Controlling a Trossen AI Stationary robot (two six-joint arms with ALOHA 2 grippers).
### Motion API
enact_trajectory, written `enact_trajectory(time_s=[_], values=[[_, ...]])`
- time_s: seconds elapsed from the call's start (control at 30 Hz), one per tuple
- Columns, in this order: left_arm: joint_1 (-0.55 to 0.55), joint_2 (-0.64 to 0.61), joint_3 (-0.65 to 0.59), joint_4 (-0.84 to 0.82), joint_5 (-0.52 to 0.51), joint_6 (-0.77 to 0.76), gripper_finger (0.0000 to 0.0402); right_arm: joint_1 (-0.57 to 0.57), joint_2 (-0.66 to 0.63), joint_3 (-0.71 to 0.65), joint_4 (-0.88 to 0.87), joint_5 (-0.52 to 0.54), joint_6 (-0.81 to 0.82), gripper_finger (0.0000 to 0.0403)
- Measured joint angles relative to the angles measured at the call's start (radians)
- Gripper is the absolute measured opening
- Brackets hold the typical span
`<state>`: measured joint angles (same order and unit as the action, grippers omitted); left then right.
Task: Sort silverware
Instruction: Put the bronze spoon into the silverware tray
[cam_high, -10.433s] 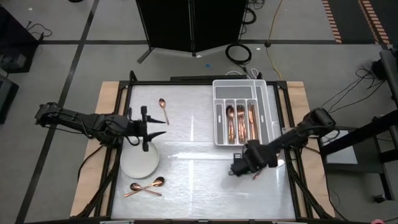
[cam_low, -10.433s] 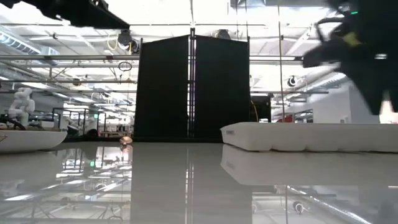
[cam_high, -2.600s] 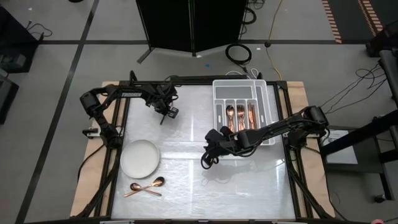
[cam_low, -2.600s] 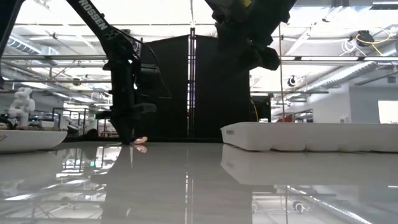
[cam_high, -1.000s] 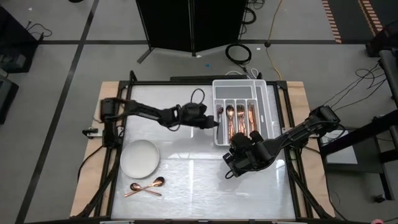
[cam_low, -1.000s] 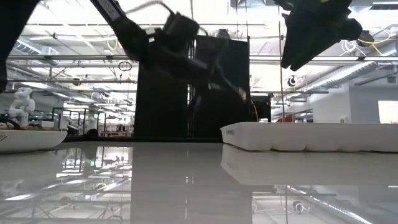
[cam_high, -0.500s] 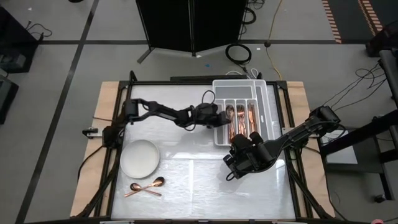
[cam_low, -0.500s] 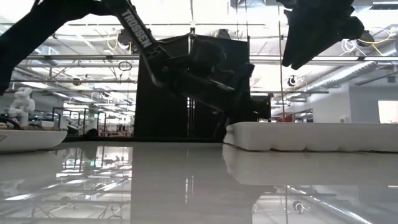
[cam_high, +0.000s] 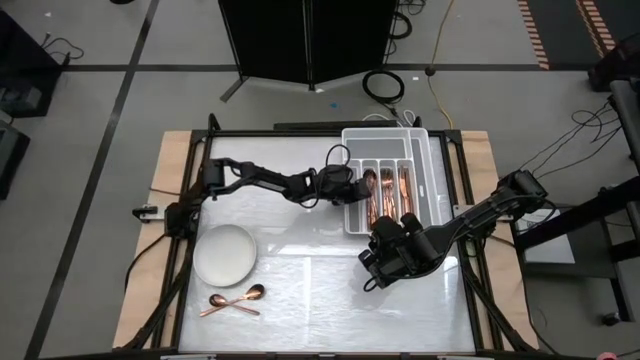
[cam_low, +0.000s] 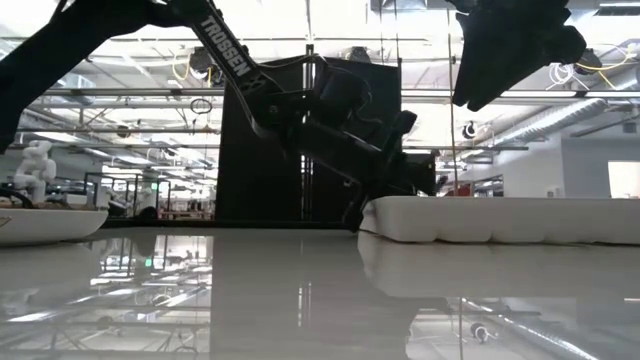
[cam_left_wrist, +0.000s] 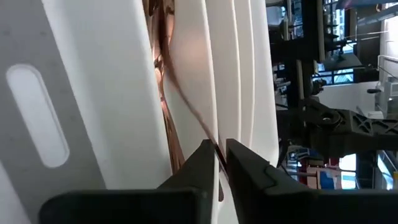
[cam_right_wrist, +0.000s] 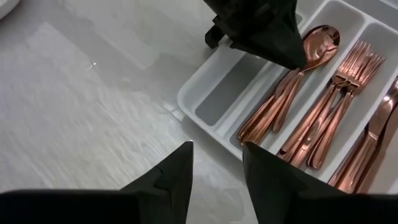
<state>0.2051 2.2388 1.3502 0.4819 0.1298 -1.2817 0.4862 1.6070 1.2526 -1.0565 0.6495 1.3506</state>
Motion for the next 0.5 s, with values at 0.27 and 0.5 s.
enact_trajectory(time_s=[0.27, 0.5], values=[[0.004, -0.002, 0.001, 0.016, 0.003, 0.027, 0.0108, 0.000, 0.000, 0.000, 0.007, 0.000, 0.000, 0.0132], [0.022, -0.004, 0.002, 0.031, 0.071, 0.090, 0.0162, 0.004, 0.000, 0.000, 0.010, -0.003, 0.000, 0.0132]])
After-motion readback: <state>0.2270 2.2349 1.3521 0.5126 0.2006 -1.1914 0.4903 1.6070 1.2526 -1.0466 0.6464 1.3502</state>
